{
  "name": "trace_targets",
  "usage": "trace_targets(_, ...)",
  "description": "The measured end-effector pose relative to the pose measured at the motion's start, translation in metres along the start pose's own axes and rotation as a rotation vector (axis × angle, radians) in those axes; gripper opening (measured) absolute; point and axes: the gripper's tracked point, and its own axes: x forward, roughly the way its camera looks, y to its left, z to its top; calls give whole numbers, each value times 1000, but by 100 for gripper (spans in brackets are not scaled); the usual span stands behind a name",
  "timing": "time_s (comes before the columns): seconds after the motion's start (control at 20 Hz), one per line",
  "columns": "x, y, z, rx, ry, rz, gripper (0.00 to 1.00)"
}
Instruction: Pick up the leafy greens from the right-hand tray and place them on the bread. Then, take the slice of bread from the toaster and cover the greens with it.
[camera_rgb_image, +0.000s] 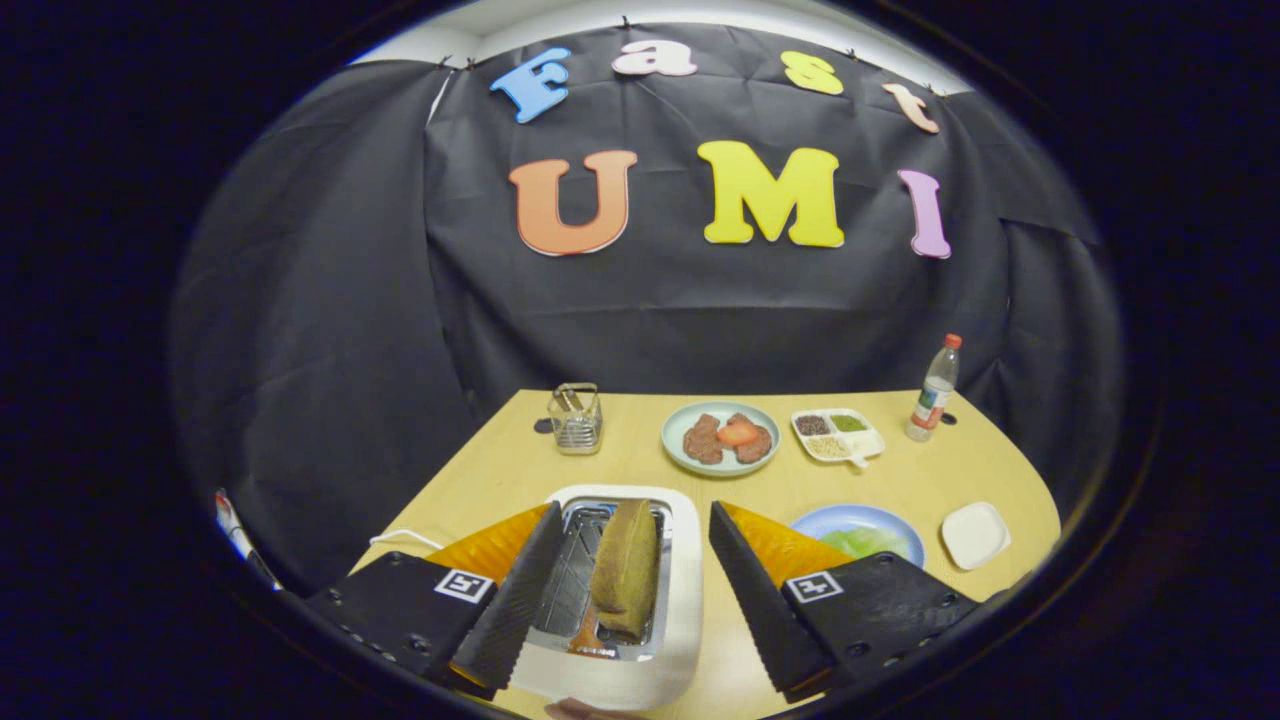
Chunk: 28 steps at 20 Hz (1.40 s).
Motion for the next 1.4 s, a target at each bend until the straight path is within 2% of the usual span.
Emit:
trace_targets(0.15,14,1,-12,9,30,-26,84)
trace_targets(0.3,18,-3,-17,-9,29,-62,60)
trace_targets(0.6,24,8,-27,-16,74,-55,17)
trace_targets(0.7,16,9,-23,-21,64,-56,12)
trace_targets(1.05,-25,21,29,-33,-52,-31,11)
trace_targets(1.2,-53,27,57,-11,-107,9,12)
trace_targets(1.4,-90,7,94,24,-174,14,11)
